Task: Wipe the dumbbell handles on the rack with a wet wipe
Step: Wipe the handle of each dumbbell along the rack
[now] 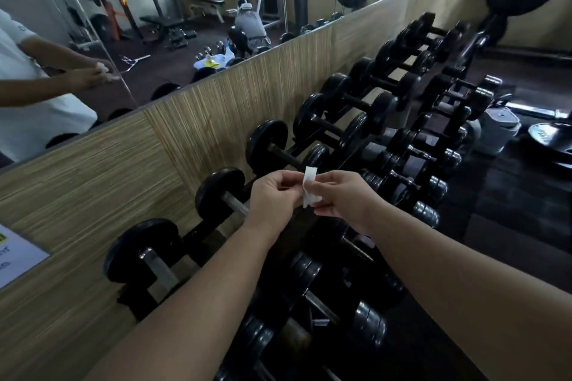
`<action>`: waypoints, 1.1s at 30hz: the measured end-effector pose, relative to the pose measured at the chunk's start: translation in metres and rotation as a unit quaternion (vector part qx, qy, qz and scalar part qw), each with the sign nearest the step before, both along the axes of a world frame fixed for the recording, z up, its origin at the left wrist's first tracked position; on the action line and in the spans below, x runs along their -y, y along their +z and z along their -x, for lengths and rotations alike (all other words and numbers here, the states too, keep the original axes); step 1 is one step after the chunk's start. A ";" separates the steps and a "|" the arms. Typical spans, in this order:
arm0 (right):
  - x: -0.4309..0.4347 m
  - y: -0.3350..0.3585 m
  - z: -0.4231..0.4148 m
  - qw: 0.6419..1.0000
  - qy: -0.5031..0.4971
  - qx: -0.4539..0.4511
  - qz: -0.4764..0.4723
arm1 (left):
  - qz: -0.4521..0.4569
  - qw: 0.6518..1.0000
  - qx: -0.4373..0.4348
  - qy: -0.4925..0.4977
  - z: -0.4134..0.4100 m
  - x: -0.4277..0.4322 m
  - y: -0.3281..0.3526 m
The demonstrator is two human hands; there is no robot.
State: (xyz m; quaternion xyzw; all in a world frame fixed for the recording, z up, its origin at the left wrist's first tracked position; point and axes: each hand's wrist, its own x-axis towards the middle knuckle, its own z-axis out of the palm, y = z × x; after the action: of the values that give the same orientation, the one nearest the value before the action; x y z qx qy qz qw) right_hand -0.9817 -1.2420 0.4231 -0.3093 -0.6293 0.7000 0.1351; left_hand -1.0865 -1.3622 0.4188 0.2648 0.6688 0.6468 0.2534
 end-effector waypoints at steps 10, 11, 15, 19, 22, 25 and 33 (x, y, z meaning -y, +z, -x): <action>-0.081 -0.003 -0.080 0.996 0.008 -0.041 -0.084 | 0.082 0.989 -0.091 0.080 -0.076 -0.059 0.006; -0.094 -0.004 -0.088 0.994 0.016 -0.037 -0.101 | 0.094 0.987 -0.097 0.090 -0.083 -0.066 0.006; -0.150 -0.001 -0.123 0.979 0.060 -0.012 -0.193 | 0.126 0.979 -0.111 0.115 -0.117 -0.094 0.005; -0.197 0.005 -0.150 0.961 0.104 0.014 -0.256 | 0.167 0.970 -0.118 0.133 -0.140 -0.112 0.002; -0.220 0.007 -0.158 0.949 0.132 0.029 -0.284 | 0.198 0.962 -0.124 0.143 -0.147 -0.121 0.002; -0.234 0.010 -0.155 0.940 0.158 0.032 -0.301 | 0.218 0.954 -0.139 0.153 -0.145 -0.130 0.004; -0.260 0.021 -0.108 0.909 0.226 0.053 -0.347 | 0.253 0.933 -0.164 0.196 -0.106 -0.142 -0.015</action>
State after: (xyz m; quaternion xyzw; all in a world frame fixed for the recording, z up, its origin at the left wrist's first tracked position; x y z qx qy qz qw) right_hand -0.8740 -0.9821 0.4439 -0.1287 -0.8918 0.4321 0.0388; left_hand -0.9804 -1.2205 0.4036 0.1583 0.8809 0.4409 0.0671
